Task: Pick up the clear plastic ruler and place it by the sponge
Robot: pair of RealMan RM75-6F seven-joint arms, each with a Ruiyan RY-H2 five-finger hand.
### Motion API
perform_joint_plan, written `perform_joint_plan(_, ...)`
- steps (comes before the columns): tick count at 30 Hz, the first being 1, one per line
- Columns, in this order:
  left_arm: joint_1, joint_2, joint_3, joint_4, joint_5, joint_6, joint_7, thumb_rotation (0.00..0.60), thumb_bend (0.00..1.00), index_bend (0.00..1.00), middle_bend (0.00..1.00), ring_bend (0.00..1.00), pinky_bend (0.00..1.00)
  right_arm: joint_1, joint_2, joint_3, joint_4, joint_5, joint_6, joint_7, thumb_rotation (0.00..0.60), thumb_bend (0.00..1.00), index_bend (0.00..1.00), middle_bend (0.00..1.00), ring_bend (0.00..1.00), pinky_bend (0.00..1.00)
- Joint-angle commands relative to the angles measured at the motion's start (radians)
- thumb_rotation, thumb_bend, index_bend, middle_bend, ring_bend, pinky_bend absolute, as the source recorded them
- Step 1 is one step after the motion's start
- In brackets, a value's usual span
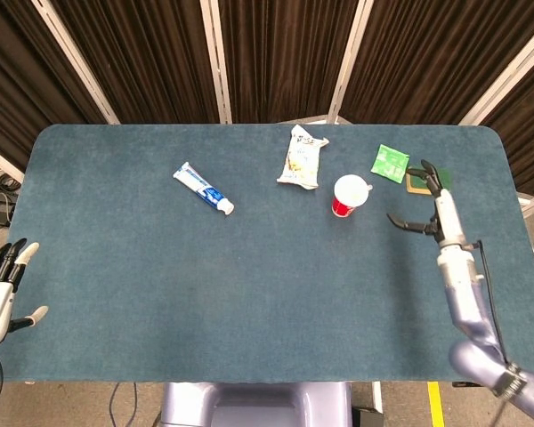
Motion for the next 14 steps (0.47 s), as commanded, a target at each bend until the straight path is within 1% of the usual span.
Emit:
perform_joint_plan(1, 0.0, 0.001, 0.001, 0.0, 0.001, 0.0, -0.001, 0.6, 0.14, 0.02, 0.0, 0.0, 0.0, -0.066, 0.126, -0.124, -0.093, -0.141, 0.112, -0.203, 0.6, 0.11, 0.03, 0.0, 0.0, 0.0)
perform_joint_plan(3, 0.001, 0.002, 0.002, 0.001, 0.003, 0.001, -0.003, 0.6, 0.14, 0.02, 0.0, 0.0, 0.0, -0.11, 0.17, -0.177, -0.109, -0.206, 0.172, -0.297, 0.6, 0.09, 0.0, 0.0, 0.0, 0.0)
perform_joint_plan(5, 0.002, 0.002, 0.003, 0.001, 0.004, 0.002, -0.003, 0.6, 0.14, 0.02, 0.0, 0.0, 0.0, -0.154, 0.199, -0.227, -0.125, -0.26, 0.229, -0.367, 0.6, 0.08, 0.0, 0.0, 0.0, 0.0)
perform_joint_plan(7, 0.002, 0.001, 0.003, 0.001, 0.005, 0.003, 0.001, 0.6, 0.14, 0.01, 0.0, 0.0, 0.0, -0.206, 0.219, -0.287, -0.122, -0.322, 0.299, -0.445, 0.6, 0.08, 0.0, 0.0, 0.0, 0.0)
perform_joint_plan(9, 0.002, -0.001, 0.003, 0.002, 0.006, 0.004, 0.009, 0.6, 0.14, 0.01, 0.0, 0.0, 0.0, -0.25, 0.216, -0.338, -0.1, -0.377, 0.371, -0.499, 0.6, 0.09, 0.0, 0.0, 0.0, 0.0)
perform_joint_plan(12, 0.002, -0.005, 0.002, 0.003, 0.005, 0.006, 0.018, 0.6, 0.14, 0.01, 0.0, 0.0, 0.0, -0.297, 0.196, -0.391, -0.068, -0.412, 0.438, -0.546, 0.6, 0.09, 0.0, 0.0, 0.0, 0.0)
perform_joint_plan(14, 0.001, -0.006, 0.001, 0.004, 0.005, 0.006, 0.021, 0.6, 0.14, 0.01, 0.0, 0.0, 0.0, -0.31, 0.19, -0.406, -0.061, -0.423, 0.457, -0.558, 0.6, 0.09, 0.0, 0.0, 0.0, 0.0)
